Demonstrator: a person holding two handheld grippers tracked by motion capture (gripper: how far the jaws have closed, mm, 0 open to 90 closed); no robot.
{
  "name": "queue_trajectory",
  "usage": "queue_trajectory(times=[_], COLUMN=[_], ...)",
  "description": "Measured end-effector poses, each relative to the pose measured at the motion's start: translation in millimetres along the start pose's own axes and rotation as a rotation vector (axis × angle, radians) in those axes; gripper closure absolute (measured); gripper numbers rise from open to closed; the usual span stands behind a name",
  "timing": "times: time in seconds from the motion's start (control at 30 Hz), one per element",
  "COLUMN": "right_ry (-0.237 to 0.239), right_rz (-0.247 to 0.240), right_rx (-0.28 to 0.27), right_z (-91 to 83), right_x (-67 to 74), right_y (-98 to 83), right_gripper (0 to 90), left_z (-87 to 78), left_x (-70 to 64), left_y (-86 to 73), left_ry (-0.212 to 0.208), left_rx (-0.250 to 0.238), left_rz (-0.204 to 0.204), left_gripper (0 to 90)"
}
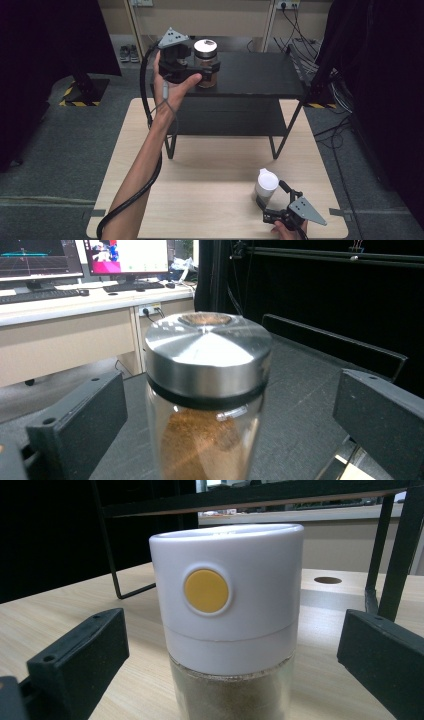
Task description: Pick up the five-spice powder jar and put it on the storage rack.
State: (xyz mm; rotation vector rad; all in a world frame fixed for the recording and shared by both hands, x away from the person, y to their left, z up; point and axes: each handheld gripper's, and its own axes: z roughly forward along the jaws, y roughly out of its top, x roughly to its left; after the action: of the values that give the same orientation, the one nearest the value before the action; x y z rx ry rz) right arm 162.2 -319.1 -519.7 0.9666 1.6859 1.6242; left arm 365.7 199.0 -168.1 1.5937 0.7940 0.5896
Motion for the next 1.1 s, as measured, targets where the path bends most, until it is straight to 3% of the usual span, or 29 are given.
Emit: queue_trajectory(times=[0.4, 0.73, 1.1], right_ry=[0.000, 0.000, 0.000], right_rz=[-0.001, -0.003, -0.004], right_rx=[0.000, 0.001, 0.002], right_z=[0.0, 0.0, 0.0], right_x=[0.1, 0.1, 0.2], right_y=[0.1, 0.1, 0.2], right_gripper=[0.3, 0.4, 0.4], left_z=[-14.2, -26.4, -41.6], left_x=[-11.3, -20.5, -30.2], left_y=[-19.0, -36.2, -67.4], left_ry=[0.004, -0.040, -0.092], left_rx=[-0.033, -0.055, -0.101], left_rz=[0.016, 0.029, 0.035], left_gripper=[0.9, 1.0, 1.2])
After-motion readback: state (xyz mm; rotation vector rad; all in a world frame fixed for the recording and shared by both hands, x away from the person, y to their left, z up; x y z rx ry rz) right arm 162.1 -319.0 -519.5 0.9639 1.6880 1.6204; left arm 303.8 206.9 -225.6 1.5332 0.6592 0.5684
